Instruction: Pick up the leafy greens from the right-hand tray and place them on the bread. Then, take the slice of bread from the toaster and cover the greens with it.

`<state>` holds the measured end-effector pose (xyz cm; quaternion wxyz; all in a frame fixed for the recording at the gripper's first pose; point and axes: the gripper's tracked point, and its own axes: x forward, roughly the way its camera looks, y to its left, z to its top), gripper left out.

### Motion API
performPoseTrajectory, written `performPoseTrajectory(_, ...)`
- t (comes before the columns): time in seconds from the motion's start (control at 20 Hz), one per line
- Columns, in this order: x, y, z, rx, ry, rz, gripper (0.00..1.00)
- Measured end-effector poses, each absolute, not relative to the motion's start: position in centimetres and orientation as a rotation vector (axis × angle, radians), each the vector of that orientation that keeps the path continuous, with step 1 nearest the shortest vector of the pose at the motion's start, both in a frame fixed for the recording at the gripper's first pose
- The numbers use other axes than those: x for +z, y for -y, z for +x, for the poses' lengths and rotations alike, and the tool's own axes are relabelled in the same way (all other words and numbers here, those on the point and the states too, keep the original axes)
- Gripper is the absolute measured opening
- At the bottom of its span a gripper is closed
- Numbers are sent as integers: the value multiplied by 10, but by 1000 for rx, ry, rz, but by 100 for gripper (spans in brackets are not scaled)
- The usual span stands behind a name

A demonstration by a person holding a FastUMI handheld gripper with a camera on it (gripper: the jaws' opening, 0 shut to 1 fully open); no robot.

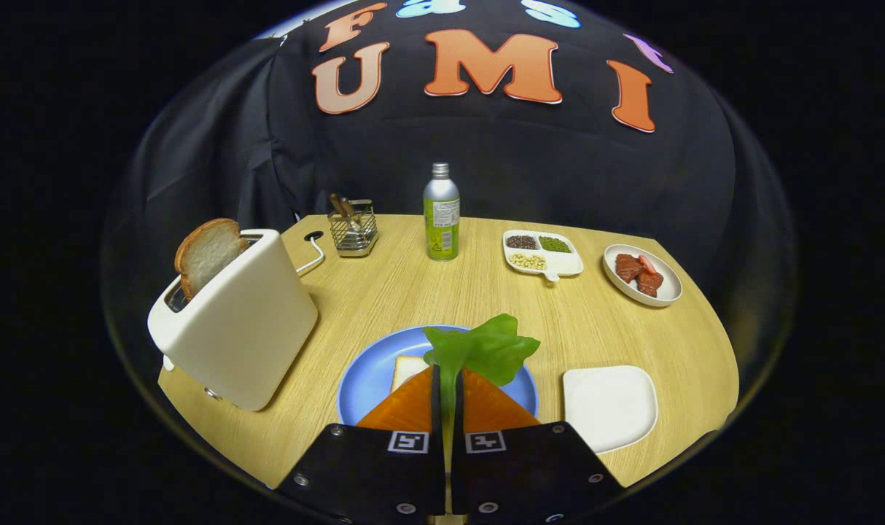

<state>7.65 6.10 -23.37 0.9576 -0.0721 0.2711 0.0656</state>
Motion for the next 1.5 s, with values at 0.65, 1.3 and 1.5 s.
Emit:
performPoseTrajectory(0.65,-274,-73,77,82,-640,-228,27)
performPoseTrajectory(1.3,-217,-86,64,-2,-555,-246,98)
performPoseTrajectory(1.5,-180,-117,67,28,-502,-263,99)
